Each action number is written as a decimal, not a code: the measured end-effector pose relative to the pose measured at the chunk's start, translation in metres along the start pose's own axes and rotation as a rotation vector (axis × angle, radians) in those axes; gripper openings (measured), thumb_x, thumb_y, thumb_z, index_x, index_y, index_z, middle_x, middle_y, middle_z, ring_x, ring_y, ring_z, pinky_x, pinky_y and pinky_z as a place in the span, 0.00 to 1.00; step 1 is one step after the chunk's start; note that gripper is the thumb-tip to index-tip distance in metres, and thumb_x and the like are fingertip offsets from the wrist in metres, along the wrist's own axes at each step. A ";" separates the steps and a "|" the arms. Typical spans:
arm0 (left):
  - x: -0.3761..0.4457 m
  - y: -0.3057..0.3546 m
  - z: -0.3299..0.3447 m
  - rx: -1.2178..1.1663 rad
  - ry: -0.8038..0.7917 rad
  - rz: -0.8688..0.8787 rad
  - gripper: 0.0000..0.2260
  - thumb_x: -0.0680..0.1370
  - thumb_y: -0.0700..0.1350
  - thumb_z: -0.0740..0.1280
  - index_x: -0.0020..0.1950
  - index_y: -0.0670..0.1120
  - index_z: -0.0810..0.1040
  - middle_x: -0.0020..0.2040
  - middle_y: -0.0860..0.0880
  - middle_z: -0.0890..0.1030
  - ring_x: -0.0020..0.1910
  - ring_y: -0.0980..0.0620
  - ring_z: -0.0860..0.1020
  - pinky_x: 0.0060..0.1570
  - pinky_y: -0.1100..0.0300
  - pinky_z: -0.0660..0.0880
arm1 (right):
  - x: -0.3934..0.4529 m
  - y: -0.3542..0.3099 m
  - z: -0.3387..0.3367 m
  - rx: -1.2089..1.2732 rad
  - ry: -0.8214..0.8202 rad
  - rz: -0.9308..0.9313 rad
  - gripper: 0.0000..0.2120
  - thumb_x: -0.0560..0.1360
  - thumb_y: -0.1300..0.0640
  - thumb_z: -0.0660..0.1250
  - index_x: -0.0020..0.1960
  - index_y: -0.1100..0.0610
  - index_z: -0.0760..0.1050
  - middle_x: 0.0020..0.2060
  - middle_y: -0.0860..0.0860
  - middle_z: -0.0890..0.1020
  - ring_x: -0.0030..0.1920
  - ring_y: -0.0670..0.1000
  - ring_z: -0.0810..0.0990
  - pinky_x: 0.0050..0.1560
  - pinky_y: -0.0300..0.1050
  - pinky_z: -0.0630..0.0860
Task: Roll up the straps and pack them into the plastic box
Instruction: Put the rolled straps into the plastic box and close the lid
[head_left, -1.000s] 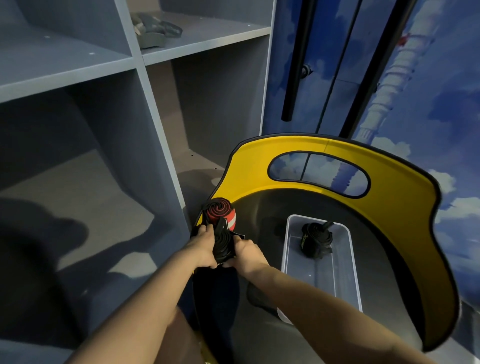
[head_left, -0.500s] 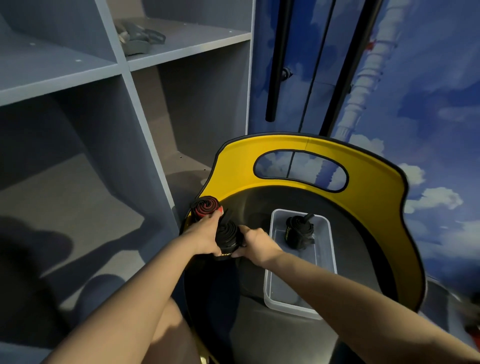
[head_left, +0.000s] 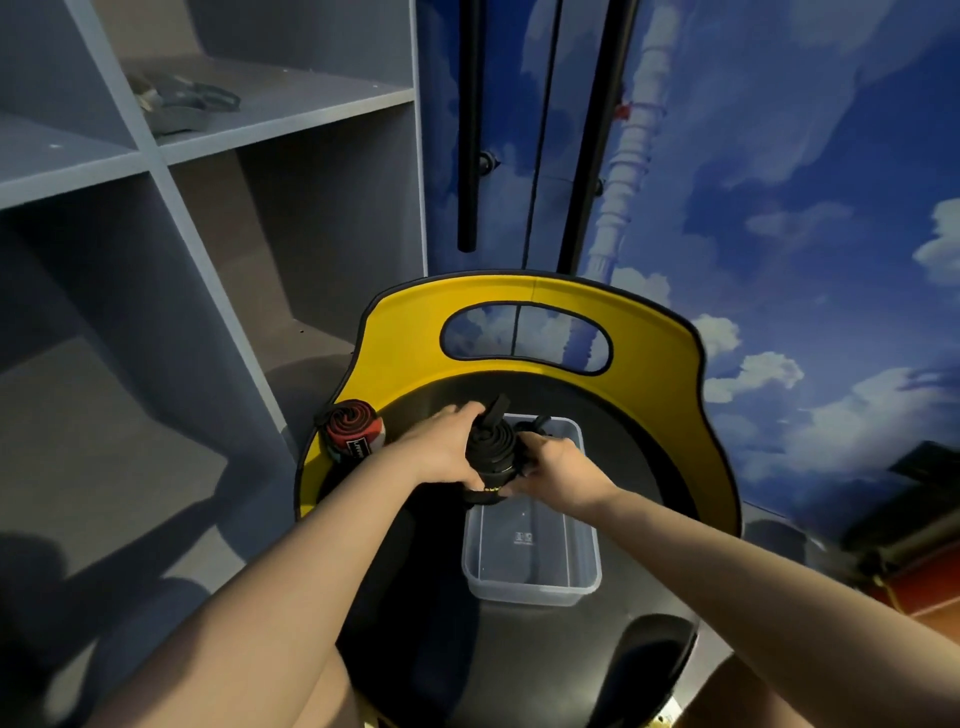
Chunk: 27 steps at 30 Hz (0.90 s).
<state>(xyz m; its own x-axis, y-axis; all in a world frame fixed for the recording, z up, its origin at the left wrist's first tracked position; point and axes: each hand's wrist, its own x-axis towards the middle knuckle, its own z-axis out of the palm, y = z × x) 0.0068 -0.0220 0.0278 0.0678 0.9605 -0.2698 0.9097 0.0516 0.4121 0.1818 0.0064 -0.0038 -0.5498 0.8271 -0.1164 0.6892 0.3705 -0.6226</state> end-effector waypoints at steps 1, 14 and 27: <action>0.002 0.007 0.002 -0.002 -0.014 0.014 0.44 0.64 0.48 0.78 0.74 0.50 0.57 0.70 0.45 0.66 0.68 0.44 0.68 0.65 0.48 0.69 | -0.006 0.005 -0.004 -0.010 -0.001 0.007 0.25 0.66 0.53 0.76 0.60 0.58 0.74 0.53 0.54 0.82 0.55 0.53 0.79 0.55 0.42 0.74; 0.033 0.029 0.066 -0.039 -0.197 -0.009 0.44 0.67 0.44 0.77 0.75 0.47 0.53 0.73 0.44 0.61 0.71 0.44 0.64 0.67 0.51 0.67 | -0.020 0.049 0.004 -0.292 -0.172 0.174 0.31 0.68 0.49 0.73 0.65 0.56 0.64 0.53 0.55 0.80 0.54 0.58 0.79 0.53 0.48 0.76; 0.048 0.025 0.095 -0.032 -0.108 -0.071 0.39 0.70 0.40 0.74 0.73 0.49 0.55 0.72 0.45 0.60 0.68 0.42 0.67 0.63 0.48 0.71 | -0.003 0.054 0.021 -0.552 -0.138 0.133 0.27 0.73 0.48 0.67 0.65 0.61 0.63 0.60 0.57 0.76 0.61 0.58 0.74 0.59 0.49 0.70</action>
<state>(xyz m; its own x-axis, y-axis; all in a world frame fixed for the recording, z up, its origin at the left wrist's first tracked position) 0.0717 -0.0007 -0.0577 0.0493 0.9193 -0.3904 0.9003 0.1283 0.4159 0.2102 0.0149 -0.0534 -0.4730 0.8324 -0.2887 0.8798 0.4638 -0.1044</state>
